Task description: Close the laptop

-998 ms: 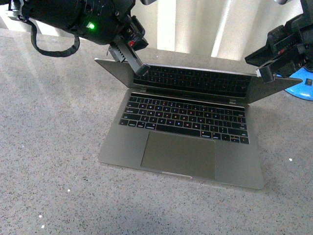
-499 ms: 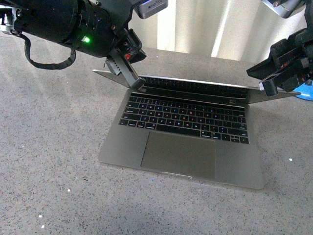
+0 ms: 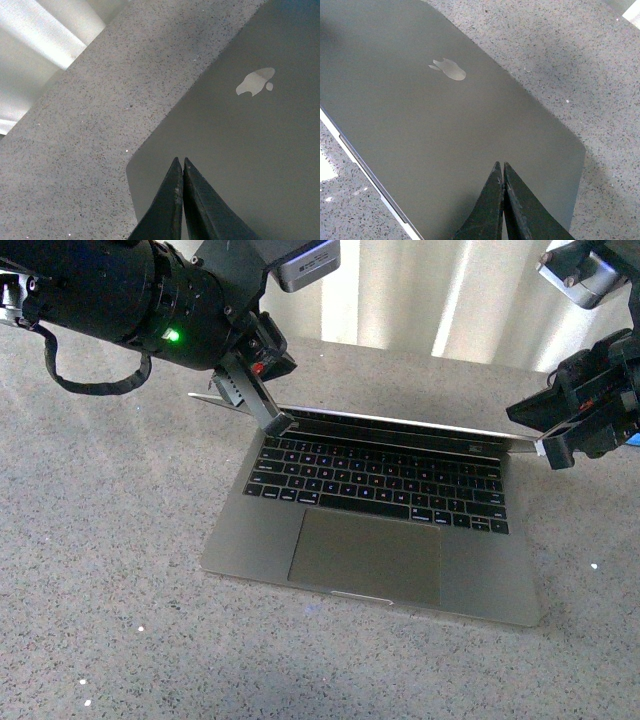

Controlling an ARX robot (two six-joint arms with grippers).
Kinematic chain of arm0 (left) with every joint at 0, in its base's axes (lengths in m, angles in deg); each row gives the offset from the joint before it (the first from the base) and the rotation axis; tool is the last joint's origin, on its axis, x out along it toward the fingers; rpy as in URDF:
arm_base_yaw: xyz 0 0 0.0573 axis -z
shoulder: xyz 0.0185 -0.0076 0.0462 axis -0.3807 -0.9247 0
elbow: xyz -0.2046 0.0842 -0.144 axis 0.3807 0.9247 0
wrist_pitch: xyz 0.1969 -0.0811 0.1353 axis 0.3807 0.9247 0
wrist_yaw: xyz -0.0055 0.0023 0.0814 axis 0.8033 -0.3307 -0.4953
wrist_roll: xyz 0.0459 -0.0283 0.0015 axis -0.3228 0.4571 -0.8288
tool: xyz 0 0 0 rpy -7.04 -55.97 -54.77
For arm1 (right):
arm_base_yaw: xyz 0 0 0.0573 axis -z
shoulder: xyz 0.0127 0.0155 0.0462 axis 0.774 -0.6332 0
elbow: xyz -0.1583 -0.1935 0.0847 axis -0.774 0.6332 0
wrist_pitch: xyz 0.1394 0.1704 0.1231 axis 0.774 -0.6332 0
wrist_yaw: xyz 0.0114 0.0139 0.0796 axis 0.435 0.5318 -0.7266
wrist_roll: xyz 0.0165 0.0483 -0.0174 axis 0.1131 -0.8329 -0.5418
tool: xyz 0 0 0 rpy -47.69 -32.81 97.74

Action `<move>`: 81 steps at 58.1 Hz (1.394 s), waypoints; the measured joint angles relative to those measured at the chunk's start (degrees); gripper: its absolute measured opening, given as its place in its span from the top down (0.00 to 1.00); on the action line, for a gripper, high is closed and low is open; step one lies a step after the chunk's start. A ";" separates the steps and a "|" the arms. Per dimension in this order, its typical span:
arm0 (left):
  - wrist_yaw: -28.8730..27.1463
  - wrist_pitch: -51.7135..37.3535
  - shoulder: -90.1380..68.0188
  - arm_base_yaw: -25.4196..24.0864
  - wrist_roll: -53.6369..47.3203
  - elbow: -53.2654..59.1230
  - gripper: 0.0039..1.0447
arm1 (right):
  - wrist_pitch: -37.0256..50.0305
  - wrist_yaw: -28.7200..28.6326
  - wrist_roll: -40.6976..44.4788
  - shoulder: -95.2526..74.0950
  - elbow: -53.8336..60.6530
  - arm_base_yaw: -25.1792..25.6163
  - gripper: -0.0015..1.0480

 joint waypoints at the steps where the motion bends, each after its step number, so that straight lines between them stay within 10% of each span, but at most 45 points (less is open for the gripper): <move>1: 0.00 0.00 0.00 0.02 0.00 0.07 0.97 | 0.07 -0.07 -0.02 0.00 0.13 0.04 0.99; 81: 1.95 -2.25 -0.81 0.52 1.53 4.68 0.97 | 3.17 -0.74 -1.68 -1.64 4.94 0.24 0.99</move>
